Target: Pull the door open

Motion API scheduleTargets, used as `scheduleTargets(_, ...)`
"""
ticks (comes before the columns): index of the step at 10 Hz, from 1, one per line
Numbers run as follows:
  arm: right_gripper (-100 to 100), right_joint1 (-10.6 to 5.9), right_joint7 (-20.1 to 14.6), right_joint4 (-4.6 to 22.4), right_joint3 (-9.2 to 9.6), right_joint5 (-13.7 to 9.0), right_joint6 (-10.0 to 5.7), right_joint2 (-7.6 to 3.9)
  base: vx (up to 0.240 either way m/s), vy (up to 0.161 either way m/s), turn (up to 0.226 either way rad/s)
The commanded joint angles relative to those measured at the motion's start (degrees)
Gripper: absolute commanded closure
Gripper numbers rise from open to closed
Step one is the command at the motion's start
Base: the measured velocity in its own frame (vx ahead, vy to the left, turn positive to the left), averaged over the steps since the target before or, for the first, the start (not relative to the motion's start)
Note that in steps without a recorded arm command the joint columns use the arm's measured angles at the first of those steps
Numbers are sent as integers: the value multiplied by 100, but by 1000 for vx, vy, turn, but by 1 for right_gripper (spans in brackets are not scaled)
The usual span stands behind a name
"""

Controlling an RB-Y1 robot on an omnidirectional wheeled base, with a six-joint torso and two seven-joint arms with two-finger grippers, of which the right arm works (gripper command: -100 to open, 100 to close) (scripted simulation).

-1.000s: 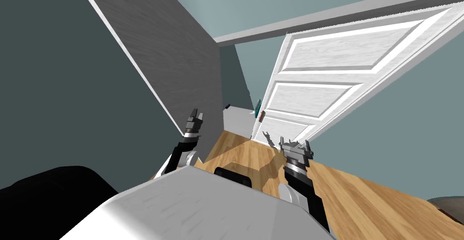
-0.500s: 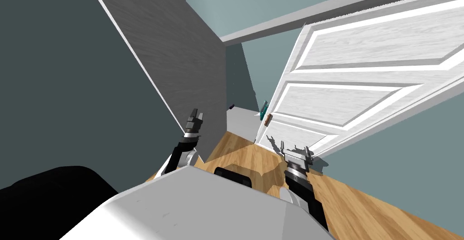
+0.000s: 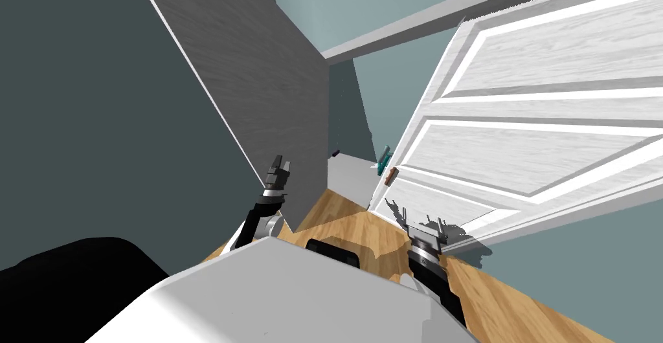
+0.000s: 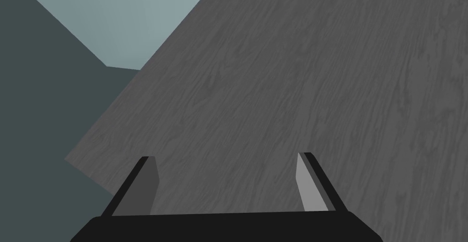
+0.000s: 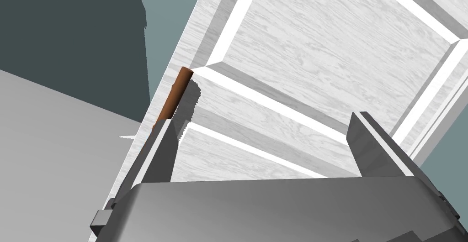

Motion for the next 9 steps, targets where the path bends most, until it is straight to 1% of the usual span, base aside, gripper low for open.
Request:
scheduleTargets(1,-100,-21,-266,253,-14,-158,-83,-73,73,-33,171)
scheduleTargets(9,-100,-74,-1416,1466,9,-852,-555,-327,98,-41,185)
